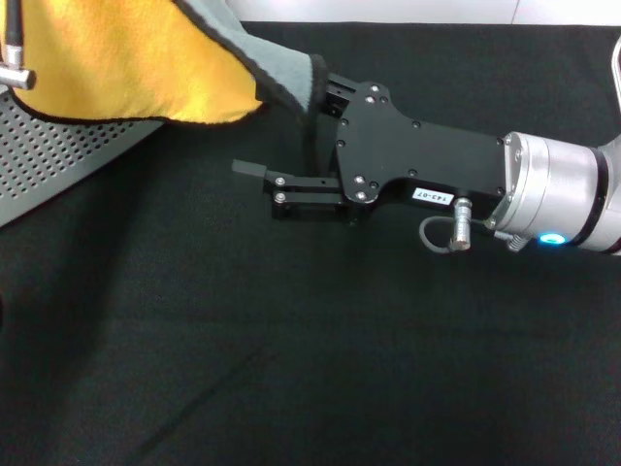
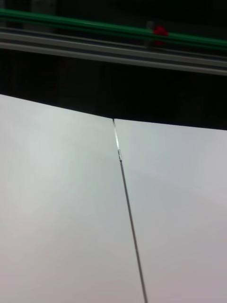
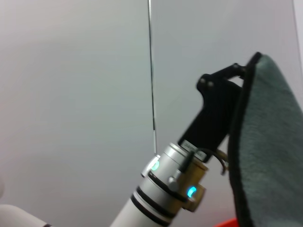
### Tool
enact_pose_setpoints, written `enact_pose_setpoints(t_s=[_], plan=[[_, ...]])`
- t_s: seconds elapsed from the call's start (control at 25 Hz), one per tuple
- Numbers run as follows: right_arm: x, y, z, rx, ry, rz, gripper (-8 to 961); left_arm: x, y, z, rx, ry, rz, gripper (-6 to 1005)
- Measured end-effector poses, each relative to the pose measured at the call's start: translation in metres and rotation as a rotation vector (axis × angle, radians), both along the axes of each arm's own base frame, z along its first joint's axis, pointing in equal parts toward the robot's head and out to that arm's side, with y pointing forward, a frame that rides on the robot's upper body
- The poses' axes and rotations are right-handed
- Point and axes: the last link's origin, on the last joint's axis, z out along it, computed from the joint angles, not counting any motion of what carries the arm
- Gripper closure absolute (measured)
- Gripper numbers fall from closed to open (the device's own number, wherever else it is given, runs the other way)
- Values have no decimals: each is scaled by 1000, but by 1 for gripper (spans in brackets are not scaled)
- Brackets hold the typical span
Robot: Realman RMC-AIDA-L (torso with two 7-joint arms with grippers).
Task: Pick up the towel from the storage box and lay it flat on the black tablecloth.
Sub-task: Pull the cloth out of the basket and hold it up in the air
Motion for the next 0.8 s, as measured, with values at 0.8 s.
enact_pose_setpoints(t_s=[0.8], plan=[[30,6,28,57,105,-122,95,-6,-8,1,10,-10,-20,983]])
